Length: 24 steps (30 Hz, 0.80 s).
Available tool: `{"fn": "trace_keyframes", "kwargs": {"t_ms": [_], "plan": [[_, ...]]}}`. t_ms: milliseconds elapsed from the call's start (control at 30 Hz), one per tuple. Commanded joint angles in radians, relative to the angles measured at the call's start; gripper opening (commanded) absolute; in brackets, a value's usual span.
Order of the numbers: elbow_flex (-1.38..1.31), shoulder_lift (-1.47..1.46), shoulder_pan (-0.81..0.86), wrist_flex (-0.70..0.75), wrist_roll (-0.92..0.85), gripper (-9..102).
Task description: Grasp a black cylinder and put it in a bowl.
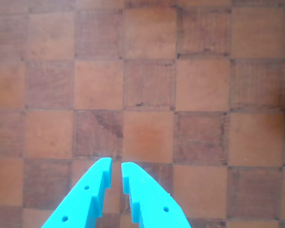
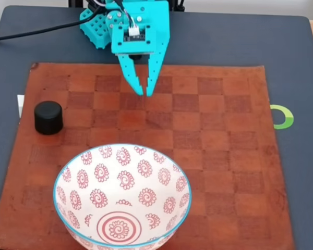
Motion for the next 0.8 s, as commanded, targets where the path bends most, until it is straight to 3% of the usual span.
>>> {"fn": "trace_keyframes", "kwargs": {"t_ms": [0, 467, 767], "plan": [[-0.069, -0.002, 0.002, 0.020, -0.009, 0], [-0.196, -0.035, 0.034, 0.037, -0.041, 0], [-0.485, -0.486, 0.127, 0.025, -0.144, 0]]}}
